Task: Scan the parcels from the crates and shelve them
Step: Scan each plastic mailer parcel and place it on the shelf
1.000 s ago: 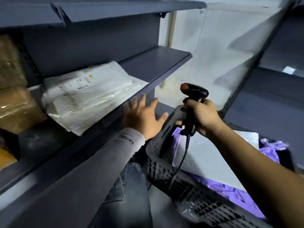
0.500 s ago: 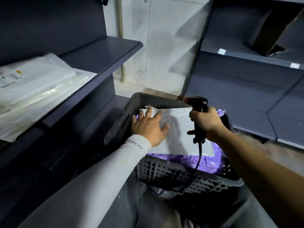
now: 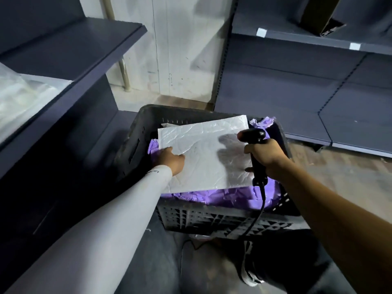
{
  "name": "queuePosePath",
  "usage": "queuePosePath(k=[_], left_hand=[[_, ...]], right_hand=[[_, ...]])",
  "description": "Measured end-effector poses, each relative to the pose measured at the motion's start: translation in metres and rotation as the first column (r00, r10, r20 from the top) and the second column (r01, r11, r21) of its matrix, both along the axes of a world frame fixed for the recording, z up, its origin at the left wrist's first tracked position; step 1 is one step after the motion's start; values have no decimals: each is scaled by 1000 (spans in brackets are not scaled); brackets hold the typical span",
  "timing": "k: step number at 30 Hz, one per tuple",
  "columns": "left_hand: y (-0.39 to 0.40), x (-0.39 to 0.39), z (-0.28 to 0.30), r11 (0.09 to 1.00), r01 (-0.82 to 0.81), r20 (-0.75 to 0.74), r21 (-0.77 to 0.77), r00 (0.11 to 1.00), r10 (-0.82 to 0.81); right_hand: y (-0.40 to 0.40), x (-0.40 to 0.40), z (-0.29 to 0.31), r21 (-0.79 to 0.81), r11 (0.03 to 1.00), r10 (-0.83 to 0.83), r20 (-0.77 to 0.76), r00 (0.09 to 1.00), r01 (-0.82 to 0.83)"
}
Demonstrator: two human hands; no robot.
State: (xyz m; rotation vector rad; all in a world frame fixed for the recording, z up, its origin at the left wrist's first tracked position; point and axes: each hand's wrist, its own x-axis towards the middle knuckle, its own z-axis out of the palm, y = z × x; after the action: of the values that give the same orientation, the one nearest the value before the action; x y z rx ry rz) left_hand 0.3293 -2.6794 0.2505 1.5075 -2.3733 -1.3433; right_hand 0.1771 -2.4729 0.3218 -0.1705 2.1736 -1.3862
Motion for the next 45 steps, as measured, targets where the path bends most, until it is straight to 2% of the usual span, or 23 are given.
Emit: queuePosePath(k=[6, 10, 14, 17, 24, 30, 35, 40, 45], left_hand=[[-5, -3, -7, 977, -213, -159, 29, 964, 215], [-12, 4, -8, 960, -279, -244, 4, 931, 272], [-18, 8, -11, 937, -346, -310, 53, 886, 345], [-10, 11, -7, 927, -374, -340, 23, 869, 359], [-16, 21, -2, 850, -507, -440, 143, 737, 514], [-16, 42, 12, 872, -380, -460, 308, 742, 487], [-21, 60, 24, 877, -304, -463, 373, 758, 460], [-27, 86, 39, 904, -188, -493, 384, 786, 373], [-25, 109, 63, 946, -158, -528, 284, 797, 292]], right_hand=[[2, -8, -18, -40, 996, -75, 55, 996, 78], [5, -13, -30, -122, 984, -119, 67, 991, 127], [10, -8, -45, -209, 973, -93, 52, 994, 102], [13, -8, -56, -236, 965, -105, 54, 993, 115], [15, -18, -63, -253, 960, -115, 44, 992, 123], [14, -16, -56, -302, 945, -104, 93, 990, 128], [18, -12, -47, -397, 909, -101, 85, 991, 127], [20, -8, -43, -479, 868, -124, 48, 991, 132], [21, 6, -32, -551, 822, -147, 40, 988, 145]])
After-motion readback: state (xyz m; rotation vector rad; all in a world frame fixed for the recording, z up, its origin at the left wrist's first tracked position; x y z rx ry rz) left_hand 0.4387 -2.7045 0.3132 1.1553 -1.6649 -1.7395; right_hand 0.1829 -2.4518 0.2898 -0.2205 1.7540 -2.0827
